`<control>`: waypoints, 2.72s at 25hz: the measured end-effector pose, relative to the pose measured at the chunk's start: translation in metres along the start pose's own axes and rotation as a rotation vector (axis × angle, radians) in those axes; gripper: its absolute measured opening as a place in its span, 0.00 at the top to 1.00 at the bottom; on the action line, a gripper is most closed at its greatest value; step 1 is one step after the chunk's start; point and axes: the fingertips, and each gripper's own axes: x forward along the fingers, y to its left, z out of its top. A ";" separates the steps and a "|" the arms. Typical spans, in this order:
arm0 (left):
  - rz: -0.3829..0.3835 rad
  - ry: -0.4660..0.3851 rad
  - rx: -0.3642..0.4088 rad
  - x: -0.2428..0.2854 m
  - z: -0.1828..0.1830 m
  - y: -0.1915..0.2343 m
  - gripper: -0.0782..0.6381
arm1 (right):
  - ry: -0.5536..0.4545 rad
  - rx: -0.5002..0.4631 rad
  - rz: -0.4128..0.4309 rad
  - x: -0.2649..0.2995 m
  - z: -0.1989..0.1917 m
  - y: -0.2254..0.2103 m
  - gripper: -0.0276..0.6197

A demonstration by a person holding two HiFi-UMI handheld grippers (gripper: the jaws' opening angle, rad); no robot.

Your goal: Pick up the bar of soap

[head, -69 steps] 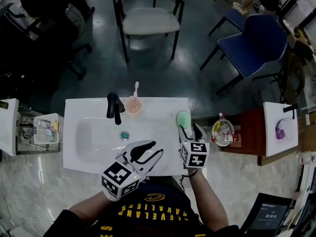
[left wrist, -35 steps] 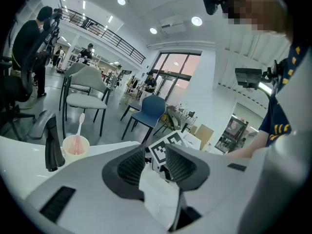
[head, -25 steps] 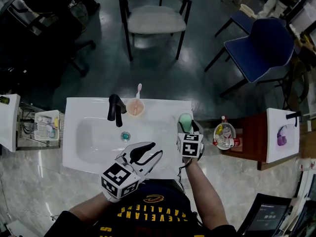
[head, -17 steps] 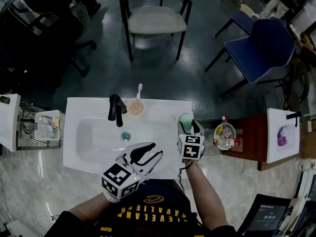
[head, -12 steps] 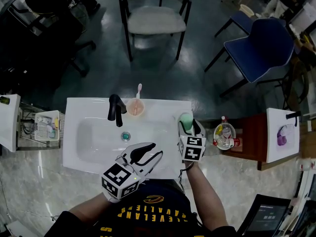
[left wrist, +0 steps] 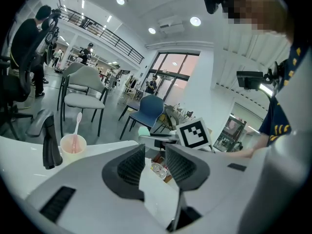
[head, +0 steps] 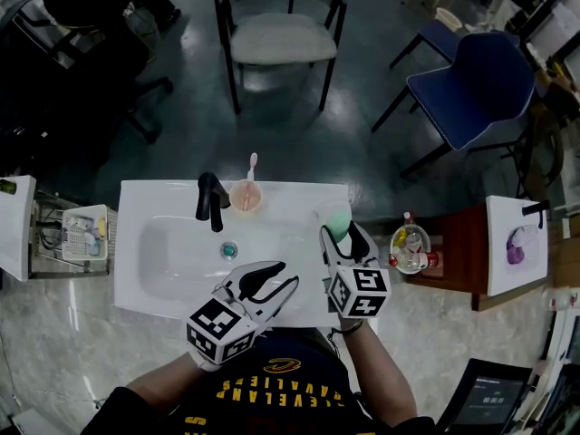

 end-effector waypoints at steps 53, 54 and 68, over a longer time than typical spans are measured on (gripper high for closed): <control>-0.110 -0.051 0.069 0.002 0.027 -0.048 0.69 | -0.467 0.190 0.498 -0.150 0.110 0.104 0.55; -0.109 -0.050 0.068 0.002 0.027 -0.047 0.69 | -0.463 0.187 0.497 -0.150 0.108 0.104 0.55; -0.112 -0.033 0.057 0.005 0.021 -0.049 0.69 | -0.464 0.207 0.501 -0.151 0.105 0.100 0.55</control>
